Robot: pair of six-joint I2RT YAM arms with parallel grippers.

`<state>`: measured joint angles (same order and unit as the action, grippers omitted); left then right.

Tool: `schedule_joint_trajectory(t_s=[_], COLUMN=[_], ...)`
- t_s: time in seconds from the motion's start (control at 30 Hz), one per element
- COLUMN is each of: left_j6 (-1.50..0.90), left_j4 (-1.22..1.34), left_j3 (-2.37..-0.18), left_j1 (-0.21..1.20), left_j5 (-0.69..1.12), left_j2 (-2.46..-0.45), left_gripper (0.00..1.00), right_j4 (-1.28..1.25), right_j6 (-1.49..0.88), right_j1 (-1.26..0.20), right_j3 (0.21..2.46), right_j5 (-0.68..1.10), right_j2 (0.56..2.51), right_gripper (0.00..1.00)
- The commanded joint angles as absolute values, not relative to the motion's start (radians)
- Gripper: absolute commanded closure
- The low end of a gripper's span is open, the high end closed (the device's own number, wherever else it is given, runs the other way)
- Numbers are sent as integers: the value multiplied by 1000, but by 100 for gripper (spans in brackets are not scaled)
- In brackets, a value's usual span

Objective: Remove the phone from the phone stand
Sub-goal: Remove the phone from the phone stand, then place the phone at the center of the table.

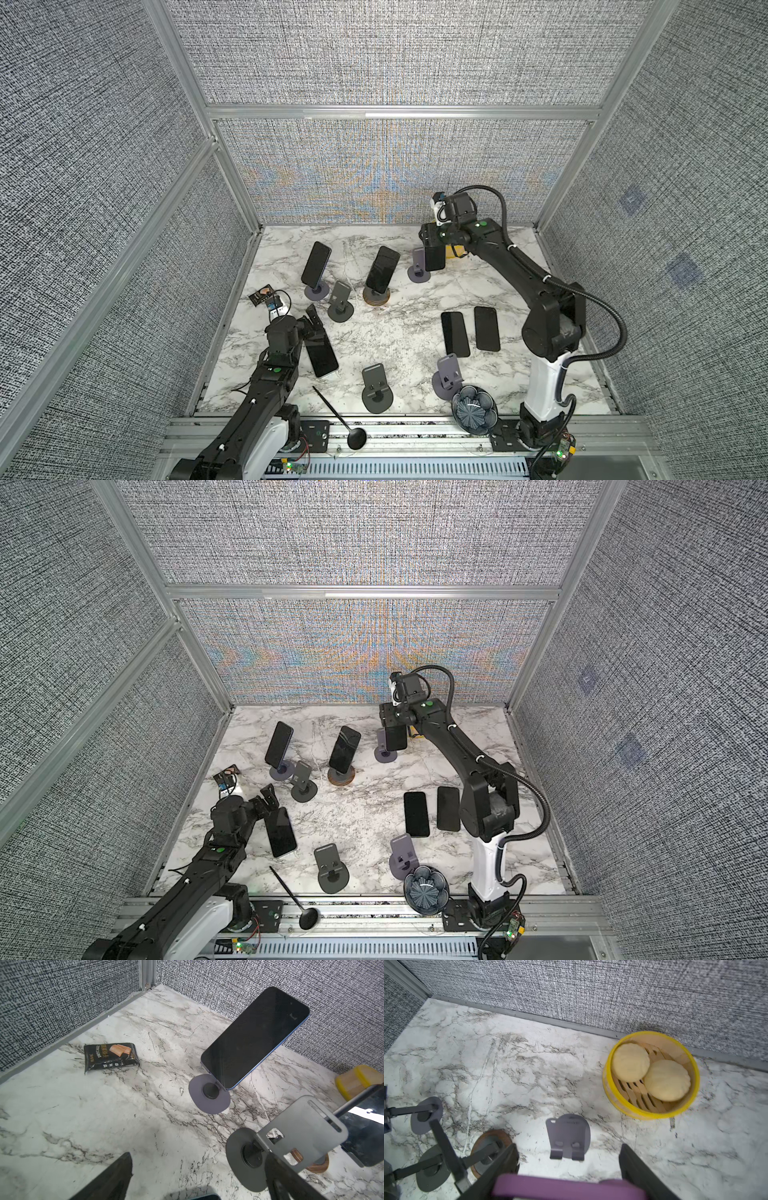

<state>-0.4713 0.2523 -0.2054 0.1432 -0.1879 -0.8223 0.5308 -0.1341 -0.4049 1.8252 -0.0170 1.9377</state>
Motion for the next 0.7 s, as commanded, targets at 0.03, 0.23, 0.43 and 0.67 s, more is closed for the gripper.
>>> schedule_joint_trajectory(t_s=[0.03, 0.23, 0.43, 0.67], left_j6=[-474, -477, -477, -477], left_j4=[272, 269, 258, 246], left_j3=[-208, -207, -207, -208], left_j1=[143, 143, 143, 143], left_j5=[-196, -201, -201, -198], left_j2=[-818, -814, -802, -795], left_gripper=[1, 1, 0, 1], right_j4=[544, 571, 607, 564], right_j6=[-167, -217, -283, -356], right_j1=[-403, -446, -537, -646], right_j3=[1726, 1558, 1437, 1332], right_j5=[3, 46, 8, -4], right_j2=[1853, 1744, 1705, 1734], right_gripper=[29, 30, 30, 30])
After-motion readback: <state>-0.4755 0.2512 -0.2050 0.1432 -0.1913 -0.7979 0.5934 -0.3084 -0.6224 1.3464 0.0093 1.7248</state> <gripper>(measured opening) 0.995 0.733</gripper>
